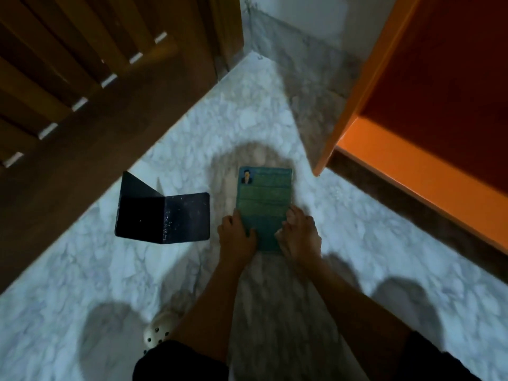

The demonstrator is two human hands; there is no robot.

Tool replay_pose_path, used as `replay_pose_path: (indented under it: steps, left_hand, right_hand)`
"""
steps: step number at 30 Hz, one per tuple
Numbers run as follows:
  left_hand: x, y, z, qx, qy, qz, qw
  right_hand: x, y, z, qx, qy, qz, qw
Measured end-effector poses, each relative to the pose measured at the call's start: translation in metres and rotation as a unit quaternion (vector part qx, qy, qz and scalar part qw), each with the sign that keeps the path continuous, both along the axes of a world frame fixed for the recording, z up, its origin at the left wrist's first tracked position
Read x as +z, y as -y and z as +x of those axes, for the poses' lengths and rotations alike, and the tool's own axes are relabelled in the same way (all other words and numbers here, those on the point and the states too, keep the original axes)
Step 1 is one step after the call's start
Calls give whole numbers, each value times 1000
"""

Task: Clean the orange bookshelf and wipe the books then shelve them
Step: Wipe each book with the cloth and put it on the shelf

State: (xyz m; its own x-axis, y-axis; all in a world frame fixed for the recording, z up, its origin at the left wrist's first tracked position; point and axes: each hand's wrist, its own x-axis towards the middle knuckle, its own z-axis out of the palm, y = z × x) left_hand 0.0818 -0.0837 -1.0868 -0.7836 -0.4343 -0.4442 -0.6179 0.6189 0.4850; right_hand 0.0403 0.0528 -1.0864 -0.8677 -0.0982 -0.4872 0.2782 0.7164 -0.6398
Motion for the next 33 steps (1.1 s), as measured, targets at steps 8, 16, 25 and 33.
replay_pose_path:
  steps: [8, 16, 25, 33]
  left_hand:
    - [-2, 8, -3, 52, -52, 94, 993]
    - [11, 3, 9, 73, -64, 136, 986]
    - [102, -29, 9, 123, -216, 206, 946]
    - [248, -71, 4, 109, -341, 335, 871]
  right_hand:
    - [10, -7, 8, -103, -20, -130, 986]
    - [25, -9, 9, -87, -15, -137, 987]
    - [151, -39, 11, -88, -119, -291, 945]
    - [303, -90, 28, -23, -234, -400, 886]
